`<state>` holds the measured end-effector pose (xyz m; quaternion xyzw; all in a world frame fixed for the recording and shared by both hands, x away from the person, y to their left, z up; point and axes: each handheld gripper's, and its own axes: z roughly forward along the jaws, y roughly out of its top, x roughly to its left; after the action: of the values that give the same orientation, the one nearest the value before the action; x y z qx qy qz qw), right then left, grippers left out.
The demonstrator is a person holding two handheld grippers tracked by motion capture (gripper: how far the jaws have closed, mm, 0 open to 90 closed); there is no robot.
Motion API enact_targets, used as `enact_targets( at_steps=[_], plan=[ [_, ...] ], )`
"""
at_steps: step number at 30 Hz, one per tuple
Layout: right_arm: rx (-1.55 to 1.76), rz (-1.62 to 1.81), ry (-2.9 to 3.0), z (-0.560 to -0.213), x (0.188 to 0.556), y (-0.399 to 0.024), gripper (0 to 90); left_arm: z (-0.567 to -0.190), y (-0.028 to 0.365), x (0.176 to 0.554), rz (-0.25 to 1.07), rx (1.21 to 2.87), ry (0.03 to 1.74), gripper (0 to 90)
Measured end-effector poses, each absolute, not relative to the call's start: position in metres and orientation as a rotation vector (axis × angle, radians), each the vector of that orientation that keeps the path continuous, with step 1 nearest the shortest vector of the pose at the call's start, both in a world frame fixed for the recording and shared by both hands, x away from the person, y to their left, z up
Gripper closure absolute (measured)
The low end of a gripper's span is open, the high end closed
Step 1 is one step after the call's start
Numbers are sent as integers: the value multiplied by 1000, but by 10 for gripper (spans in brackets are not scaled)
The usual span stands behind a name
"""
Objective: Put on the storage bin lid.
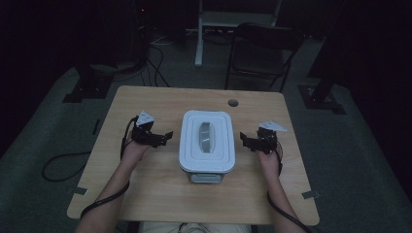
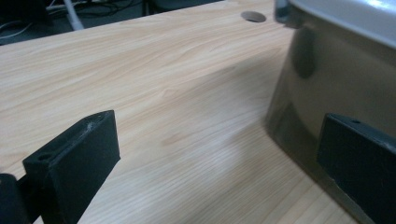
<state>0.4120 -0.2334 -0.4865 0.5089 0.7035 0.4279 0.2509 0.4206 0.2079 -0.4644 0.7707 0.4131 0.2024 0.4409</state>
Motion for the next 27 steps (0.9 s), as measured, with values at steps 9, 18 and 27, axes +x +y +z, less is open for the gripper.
enact_targets(
  at_steps=[9, 18, 27],
  plan=[
    [1408, 1119, 1870, -487, 405, -252, 117, -467, 223, 416, 513, 1898, 1064, 5],
    [1437, 1098, 1812, -485, 396, -267, 117, -470, 234, 412, 521, 1899, 1096, 5],
    [1460, 1064, 1782, -484, 386, -283, 117, -472, 246, 403, 530, 1883, 1125, 6]
  ],
)
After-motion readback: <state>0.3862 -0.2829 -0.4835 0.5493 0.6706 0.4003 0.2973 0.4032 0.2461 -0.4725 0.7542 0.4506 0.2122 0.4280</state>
